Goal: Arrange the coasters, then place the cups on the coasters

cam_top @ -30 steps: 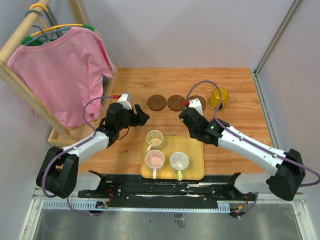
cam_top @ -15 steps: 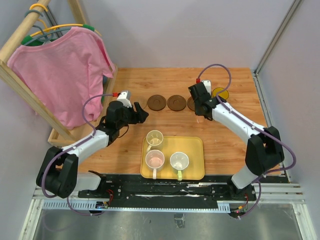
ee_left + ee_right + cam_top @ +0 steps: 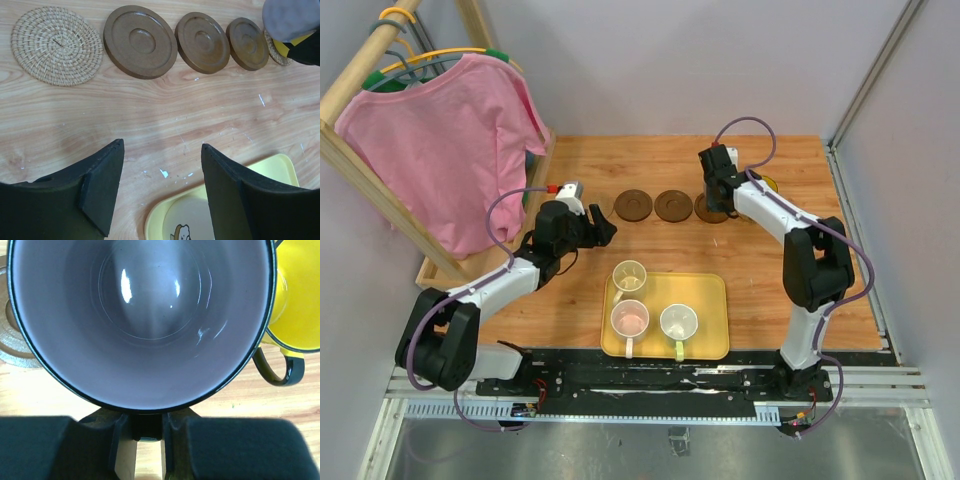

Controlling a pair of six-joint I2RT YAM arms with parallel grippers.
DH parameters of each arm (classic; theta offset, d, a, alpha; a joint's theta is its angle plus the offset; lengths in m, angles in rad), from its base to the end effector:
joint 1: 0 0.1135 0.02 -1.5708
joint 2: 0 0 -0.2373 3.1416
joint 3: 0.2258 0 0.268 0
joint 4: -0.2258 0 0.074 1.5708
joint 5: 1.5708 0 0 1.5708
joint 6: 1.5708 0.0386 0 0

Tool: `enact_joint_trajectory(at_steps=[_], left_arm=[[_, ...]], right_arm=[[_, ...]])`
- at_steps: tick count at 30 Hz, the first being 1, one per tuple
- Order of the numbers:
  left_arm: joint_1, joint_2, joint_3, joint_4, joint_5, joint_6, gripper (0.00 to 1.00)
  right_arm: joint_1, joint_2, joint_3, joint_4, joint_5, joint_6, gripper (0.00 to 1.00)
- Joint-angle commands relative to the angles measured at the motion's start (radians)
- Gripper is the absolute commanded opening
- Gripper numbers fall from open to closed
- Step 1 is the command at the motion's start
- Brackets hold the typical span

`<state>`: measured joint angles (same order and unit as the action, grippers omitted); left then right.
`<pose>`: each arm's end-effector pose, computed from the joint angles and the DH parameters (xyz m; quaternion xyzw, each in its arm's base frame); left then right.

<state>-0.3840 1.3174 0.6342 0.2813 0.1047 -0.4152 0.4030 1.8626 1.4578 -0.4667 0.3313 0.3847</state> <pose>0.2807 -0.1178 0.1809 0.0159 0.8332 -0.2546 0.4906 0.3941 0.1544 0.2085 0.0480 0.9271 -0.0134 0.3715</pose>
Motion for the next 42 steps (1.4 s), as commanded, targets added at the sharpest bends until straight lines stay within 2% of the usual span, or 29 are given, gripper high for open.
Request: enact_joint_trajectory(at_steps=[1, 23, 42], left_arm=[[-0.008, 0.011, 0.027, 0.001, -0.013, 0.018, 0.67], [-0.008, 0.023, 0.024, -0.002, -0.011, 0.022, 0.66], [-0.008, 0.029, 0.021, 0.006, -0.008, 0.017, 0.66]], right_arm=[[-0.023, 0.016, 0.061, 0.048, -0.002, 0.003, 0.01], [-0.047, 0.099, 0.050, 0.063, -0.074, 0.024, 0.01], [-0.062, 0.109, 0.010, 0.070, -0.136, 0.039, 0.01]])
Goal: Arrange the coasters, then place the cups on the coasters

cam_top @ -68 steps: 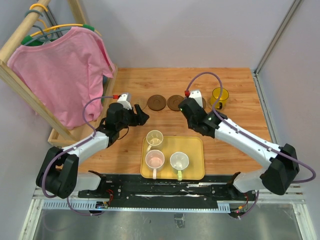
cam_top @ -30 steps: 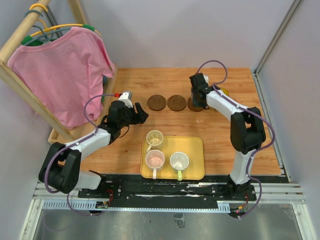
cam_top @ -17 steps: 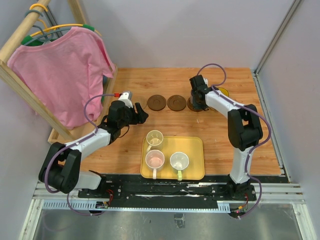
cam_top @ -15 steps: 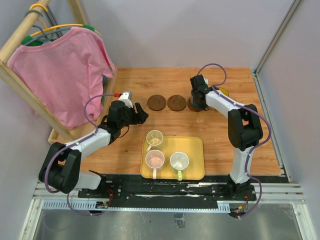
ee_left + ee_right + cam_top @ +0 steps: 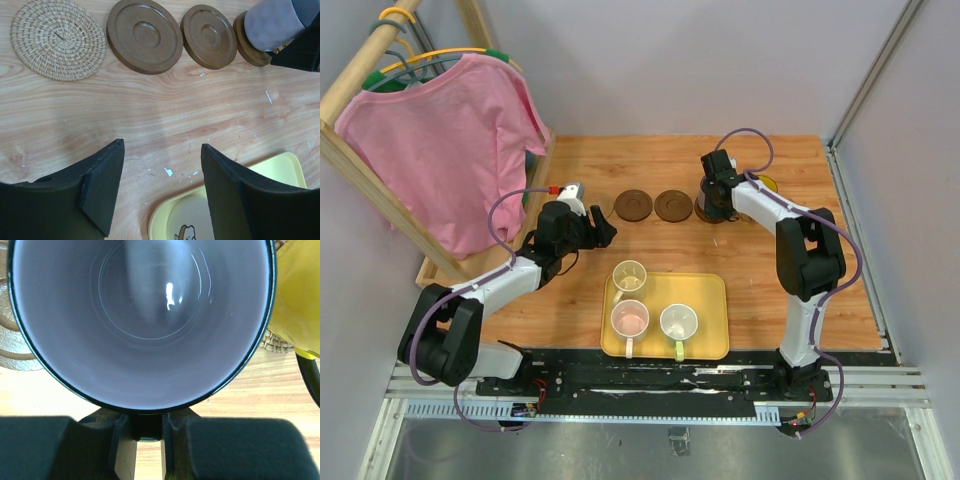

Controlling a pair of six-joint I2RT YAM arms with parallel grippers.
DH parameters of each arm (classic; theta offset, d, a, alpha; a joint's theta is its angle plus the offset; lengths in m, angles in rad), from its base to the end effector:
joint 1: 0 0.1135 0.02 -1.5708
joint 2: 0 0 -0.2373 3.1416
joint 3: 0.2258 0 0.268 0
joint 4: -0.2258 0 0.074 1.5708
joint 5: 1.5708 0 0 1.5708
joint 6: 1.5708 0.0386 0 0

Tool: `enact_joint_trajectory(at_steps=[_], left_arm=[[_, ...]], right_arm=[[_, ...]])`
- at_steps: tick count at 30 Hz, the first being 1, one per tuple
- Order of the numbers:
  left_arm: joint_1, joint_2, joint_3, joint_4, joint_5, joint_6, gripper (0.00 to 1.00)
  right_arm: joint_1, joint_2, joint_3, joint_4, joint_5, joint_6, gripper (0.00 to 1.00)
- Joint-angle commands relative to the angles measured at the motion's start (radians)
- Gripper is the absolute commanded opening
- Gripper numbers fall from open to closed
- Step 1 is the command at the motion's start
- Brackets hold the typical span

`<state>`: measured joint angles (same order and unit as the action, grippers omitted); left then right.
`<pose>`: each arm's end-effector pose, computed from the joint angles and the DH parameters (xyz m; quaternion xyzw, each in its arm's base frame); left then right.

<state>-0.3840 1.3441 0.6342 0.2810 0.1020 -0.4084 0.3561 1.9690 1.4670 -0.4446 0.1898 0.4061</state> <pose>0.2823 -0.1183 0.1733 0.0173 0.8406 -0.2479 0.4814 0.4105 0.1449 0.1683 0.0528 0.9464 0.0300 0.3173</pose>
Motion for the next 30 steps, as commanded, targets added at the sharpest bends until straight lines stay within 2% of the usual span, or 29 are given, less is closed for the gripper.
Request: enact_joint_trajectory(at_steps=[1, 30], left_arm=[[-0.008, 0.003, 0.020, 0.006, -0.005, 0.010, 0.66], [-0.007, 0.018, 0.010, 0.025, 0.001, 0.000, 0.66]], right_arm=[[-0.016, 0.002, 0.000, 0.048, 0.007, 0.020, 0.01], [-0.030, -0.003, -0.050, 0.046, -0.006, 0.041, 0.01]])
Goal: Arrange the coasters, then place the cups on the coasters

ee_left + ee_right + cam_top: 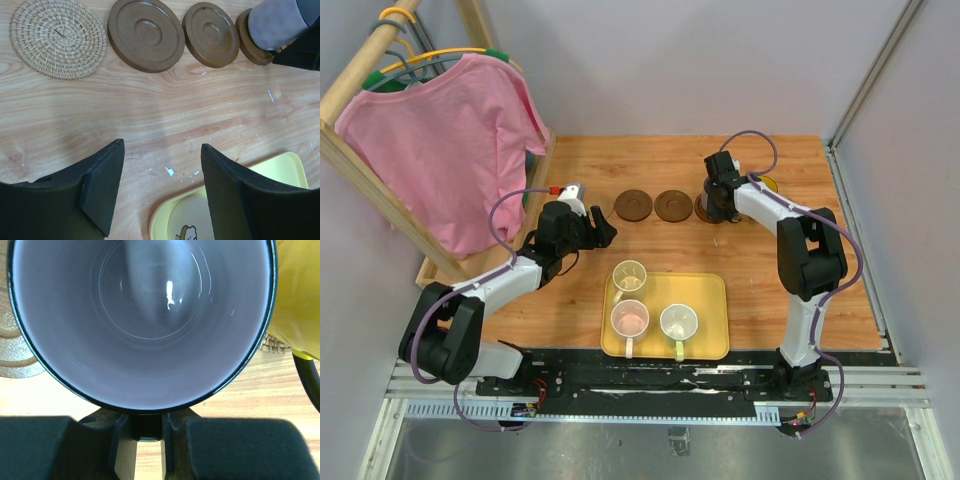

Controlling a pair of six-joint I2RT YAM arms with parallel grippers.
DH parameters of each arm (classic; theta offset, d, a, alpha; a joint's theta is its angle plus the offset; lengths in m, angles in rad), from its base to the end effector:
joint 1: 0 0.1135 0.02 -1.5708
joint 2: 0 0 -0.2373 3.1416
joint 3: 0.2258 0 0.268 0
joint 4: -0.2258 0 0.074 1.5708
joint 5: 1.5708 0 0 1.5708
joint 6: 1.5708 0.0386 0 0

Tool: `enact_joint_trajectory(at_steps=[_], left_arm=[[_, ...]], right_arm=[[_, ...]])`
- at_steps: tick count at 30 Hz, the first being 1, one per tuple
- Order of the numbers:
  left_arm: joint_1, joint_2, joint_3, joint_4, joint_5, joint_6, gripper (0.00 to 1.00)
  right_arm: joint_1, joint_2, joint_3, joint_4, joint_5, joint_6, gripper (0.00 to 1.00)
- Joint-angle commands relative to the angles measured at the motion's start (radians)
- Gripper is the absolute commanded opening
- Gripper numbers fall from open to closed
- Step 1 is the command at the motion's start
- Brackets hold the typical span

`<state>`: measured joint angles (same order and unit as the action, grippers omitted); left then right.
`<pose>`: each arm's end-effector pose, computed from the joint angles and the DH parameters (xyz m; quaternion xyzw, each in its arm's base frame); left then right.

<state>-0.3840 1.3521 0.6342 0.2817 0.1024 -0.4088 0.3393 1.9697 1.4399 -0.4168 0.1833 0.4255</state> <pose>0.2828 -0.1185 0.1710 0.0171 0.8425 -0.2470 0.4784 0.4109 0.1376 0.1611 0.0689 0.9456 0.0333 0.3162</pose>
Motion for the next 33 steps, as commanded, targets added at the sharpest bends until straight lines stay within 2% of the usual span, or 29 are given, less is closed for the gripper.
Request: enact_joint_trajectory(at_steps=[1, 26, 30, 33], left_arm=[[-0.008, 0.009, 0.010, 0.026, 0.001, 0.001, 0.66], [-0.008, 0.009, 0.004, 0.038, 0.006, -0.014, 0.66], [-0.008, 0.011, 0.004, 0.041, 0.006, -0.014, 0.66], [-0.008, 0.013, 0.004, 0.041, 0.006, -0.015, 0.66]], right_arm=[[-0.014, -0.008, -0.026, 0.016, 0.000, 0.025, 0.01], [0.009, -0.051, -0.028, -0.066, -0.006, 0.009, 0.02], [0.012, -0.041, -0.017, -0.068, -0.017, 0.004, 0.14], [0.013, -0.033, -0.008, -0.070, -0.023, 0.002, 0.28]])
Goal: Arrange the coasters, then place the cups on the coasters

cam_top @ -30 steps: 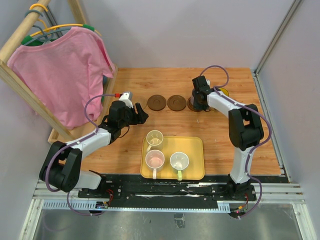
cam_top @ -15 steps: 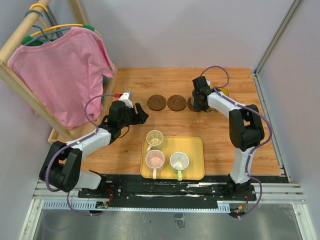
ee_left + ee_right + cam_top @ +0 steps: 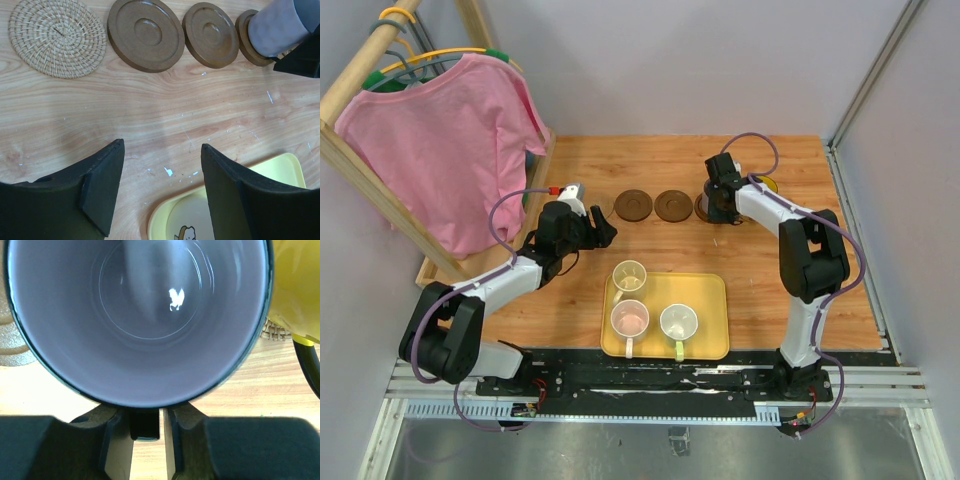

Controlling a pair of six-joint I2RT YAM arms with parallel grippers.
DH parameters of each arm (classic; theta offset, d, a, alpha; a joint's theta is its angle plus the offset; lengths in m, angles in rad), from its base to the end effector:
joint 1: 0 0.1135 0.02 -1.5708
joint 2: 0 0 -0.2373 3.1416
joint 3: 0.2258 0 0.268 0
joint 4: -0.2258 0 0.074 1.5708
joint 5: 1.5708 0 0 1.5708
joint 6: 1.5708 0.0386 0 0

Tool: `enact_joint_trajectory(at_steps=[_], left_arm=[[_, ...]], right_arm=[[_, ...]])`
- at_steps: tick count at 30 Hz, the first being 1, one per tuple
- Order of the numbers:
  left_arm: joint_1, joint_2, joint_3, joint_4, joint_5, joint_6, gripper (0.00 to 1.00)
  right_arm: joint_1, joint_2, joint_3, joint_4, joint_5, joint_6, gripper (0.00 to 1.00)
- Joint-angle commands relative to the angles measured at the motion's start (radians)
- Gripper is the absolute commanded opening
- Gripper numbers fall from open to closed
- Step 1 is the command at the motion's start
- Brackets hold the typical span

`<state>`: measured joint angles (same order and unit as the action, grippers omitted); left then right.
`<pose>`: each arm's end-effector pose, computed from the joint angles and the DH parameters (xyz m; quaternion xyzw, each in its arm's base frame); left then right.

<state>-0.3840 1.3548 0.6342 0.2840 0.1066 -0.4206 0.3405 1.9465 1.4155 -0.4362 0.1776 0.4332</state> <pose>0.2830 -0.1188 0.1705 0.0132 0.8426 -0.2514 0.4760 0.4041 0.1359 0.1615 0.0704 0.9488 0.0333 0.3061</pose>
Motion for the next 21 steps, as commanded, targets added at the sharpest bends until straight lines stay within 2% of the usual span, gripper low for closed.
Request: enact_joint_trajectory(at_steps=[1, 5, 13, 17, 21], left_arm=[[-0.008, 0.010, 0.005, 0.038, 0.002, -0.003, 0.66], [-0.007, 0.013, 0.004, 0.039, 0.002, -0.003, 0.66], [-0.008, 0.011, 0.004, 0.036, 0.003, -0.003, 0.66], [-0.008, 0.006, 0.003, 0.033, 0.004, 0.000, 0.66], [-0.008, 0.001, 0.005, 0.032, 0.012, 0.004, 0.66]], right_arm=[[0.014, -0.009, 0.019, -0.053, -0.017, -0.005, 0.32], [0.021, -0.009, 0.025, -0.060, -0.006, -0.007, 0.42], [0.036, -0.056, -0.022, -0.072, 0.014, 0.017, 0.45], [0.072, -0.165, -0.082, -0.077, 0.035, 0.023, 0.53], [0.131, -0.309, -0.156, -0.089, 0.086, 0.022, 0.66]])
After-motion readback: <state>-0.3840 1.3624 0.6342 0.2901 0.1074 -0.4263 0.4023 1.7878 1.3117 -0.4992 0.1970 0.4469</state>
